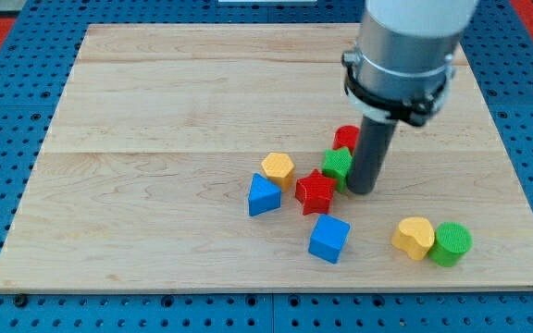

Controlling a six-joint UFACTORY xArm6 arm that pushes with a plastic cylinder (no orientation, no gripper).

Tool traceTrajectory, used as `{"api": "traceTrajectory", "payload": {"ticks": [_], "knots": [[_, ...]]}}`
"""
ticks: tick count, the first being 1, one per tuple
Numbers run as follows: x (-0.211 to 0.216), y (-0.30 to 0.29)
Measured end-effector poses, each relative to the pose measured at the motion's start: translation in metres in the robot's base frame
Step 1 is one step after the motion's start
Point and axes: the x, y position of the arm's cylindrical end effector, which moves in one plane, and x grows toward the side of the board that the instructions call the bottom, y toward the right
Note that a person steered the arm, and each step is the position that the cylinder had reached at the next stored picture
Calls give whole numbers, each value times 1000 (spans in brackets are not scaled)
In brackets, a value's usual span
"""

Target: Move the red circle on top of the green star

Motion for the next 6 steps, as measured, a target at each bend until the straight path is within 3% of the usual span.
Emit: {"api": "traceTrajectory", "payload": {"ticks": [3, 5, 6], "knots": [[-55, -1], [-131, 11], [-129, 15]]}}
